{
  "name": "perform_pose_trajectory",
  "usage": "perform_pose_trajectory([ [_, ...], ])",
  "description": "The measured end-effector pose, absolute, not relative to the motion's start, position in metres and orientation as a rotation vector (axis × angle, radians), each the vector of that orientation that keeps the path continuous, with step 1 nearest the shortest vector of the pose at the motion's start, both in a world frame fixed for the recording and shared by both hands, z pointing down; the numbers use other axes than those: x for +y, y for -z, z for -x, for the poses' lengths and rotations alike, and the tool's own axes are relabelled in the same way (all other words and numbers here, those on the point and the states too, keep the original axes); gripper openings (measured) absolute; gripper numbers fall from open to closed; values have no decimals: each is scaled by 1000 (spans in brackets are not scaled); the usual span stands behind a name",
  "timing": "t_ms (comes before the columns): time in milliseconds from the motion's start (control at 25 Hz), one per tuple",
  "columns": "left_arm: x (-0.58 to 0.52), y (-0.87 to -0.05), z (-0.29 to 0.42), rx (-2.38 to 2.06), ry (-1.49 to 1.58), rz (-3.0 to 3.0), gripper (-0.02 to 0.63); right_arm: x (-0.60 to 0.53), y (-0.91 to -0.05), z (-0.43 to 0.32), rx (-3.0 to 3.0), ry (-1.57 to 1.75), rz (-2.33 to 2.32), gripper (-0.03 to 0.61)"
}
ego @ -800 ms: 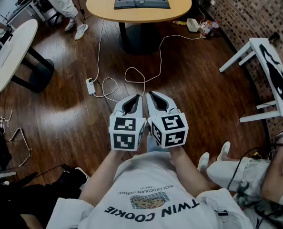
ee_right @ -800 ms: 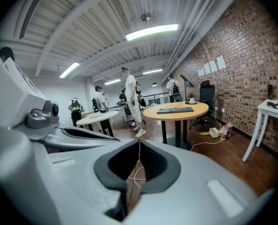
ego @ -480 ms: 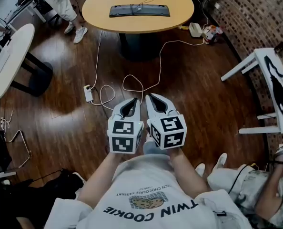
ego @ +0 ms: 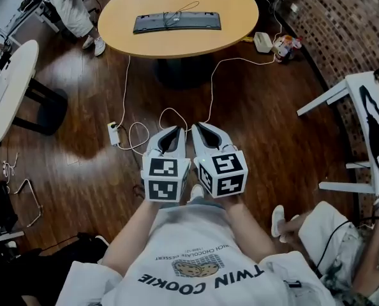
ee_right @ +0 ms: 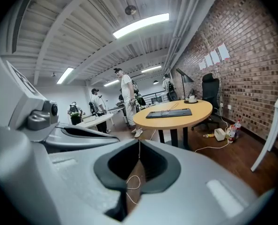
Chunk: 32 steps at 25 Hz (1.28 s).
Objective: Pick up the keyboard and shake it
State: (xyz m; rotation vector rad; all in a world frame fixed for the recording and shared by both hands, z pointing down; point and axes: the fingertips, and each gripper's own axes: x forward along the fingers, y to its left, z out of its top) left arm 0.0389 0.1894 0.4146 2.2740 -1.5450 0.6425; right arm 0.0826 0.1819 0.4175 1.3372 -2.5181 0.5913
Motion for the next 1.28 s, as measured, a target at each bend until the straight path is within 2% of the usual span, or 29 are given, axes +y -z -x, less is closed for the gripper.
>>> perform_pose_trajectory([
  [600,63,-443,-46,-1435,-635,-2296,8,60,-441,-90,-2421,-596,-1405,6],
  [1280,-139,-435,45,-1307,-599,-2361,8,-131,-435,-3,-2310,-597,-1517,6],
])
